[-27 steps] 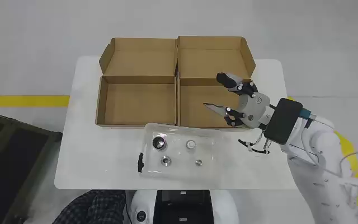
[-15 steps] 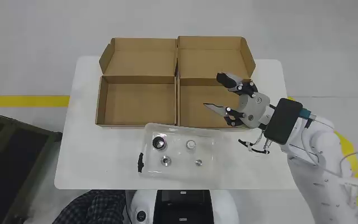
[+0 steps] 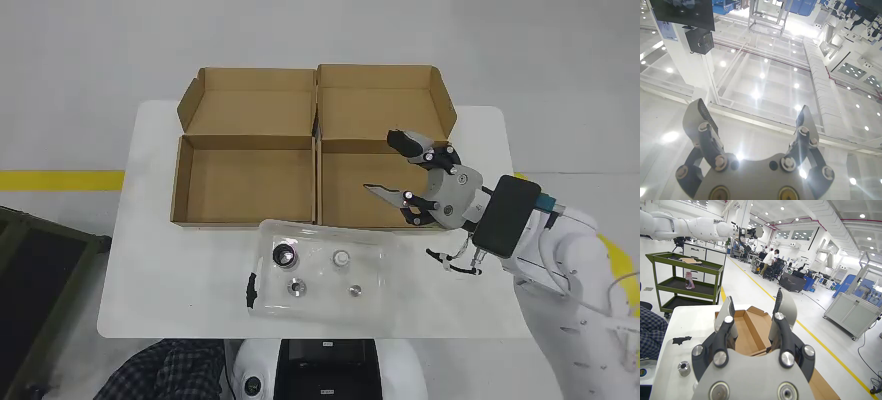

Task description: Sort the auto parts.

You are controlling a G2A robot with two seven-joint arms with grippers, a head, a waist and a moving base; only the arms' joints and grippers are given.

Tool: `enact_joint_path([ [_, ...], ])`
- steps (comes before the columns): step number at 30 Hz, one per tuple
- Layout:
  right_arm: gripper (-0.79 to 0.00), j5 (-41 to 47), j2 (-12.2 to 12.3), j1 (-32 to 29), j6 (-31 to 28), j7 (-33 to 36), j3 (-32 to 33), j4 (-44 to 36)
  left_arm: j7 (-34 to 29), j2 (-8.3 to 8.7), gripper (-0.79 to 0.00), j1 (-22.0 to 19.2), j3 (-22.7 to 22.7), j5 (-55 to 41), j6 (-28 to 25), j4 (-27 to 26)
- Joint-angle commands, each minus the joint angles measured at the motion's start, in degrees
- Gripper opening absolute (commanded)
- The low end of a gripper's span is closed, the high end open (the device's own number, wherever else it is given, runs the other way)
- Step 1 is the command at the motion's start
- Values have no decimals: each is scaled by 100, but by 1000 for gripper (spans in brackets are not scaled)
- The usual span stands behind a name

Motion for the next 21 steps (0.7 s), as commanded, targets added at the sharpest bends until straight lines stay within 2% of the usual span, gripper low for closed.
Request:
enact_joint_path([
  [1,0,0,0,0,0,0,0,0,0,0,0,0,0,0,0,0],
  [12,0,354,-27,62,-213,222,-391,360,0,0,0,0,0,0,0,0],
  [21,0,694,-90,514,-476,639,-970,848,0,0,0,0,0,0,0,0],
])
